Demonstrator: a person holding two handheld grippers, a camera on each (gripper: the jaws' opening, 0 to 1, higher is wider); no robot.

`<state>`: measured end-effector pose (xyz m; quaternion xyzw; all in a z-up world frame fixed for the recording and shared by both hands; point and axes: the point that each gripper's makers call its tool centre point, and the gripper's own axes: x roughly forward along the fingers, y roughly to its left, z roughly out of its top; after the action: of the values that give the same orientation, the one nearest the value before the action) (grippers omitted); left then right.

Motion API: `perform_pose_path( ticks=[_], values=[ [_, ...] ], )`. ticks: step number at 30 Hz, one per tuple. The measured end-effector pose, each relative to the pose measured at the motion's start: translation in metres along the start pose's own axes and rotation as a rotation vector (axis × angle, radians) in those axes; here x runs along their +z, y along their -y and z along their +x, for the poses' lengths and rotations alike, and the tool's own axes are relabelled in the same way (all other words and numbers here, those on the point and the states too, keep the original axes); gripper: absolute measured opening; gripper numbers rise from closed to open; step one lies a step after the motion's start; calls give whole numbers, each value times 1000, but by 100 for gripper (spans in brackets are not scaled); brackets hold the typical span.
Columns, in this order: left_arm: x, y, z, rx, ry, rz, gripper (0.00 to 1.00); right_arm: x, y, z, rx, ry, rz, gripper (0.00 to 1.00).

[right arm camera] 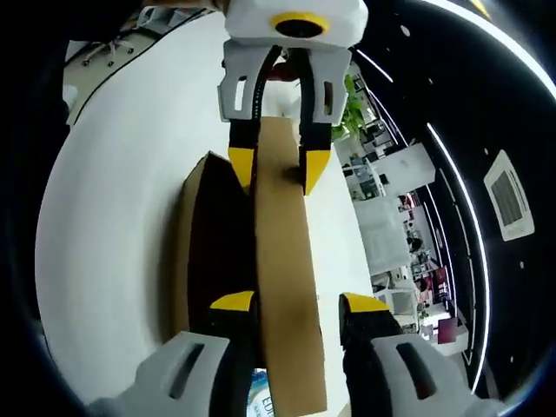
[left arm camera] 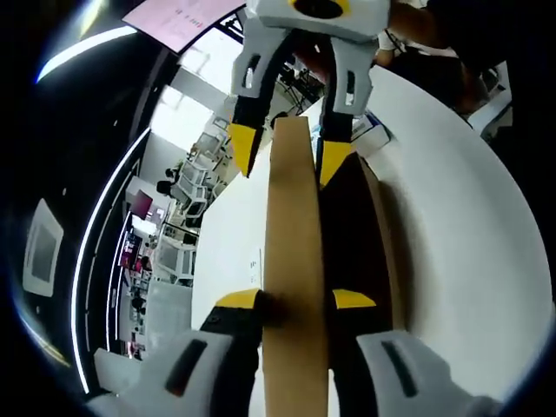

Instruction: Operate the shoe box by opening the lid, removing the specified soft item, and placing it in the target area until the item is outside and the box remains undamaged.

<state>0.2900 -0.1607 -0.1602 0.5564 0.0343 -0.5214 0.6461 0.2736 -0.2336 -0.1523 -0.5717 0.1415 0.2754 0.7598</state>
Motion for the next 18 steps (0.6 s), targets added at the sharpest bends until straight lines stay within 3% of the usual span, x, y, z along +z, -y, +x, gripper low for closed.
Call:
perform_pose_path(
  ticks=[6, 12, 18],
  values=[
    [1, 2, 0, -3, 2, 2, 30, 0, -10, 5, 21, -6, -71, 28],
    [0, 5, 0, 2, 3, 8, 30, 1, -10, 4, 14, 0, -60, 27],
    [-10, 1, 1, 91, -31, 79, 30, 7, -12, 2, -28, 39, -35, 27]
  ],
)
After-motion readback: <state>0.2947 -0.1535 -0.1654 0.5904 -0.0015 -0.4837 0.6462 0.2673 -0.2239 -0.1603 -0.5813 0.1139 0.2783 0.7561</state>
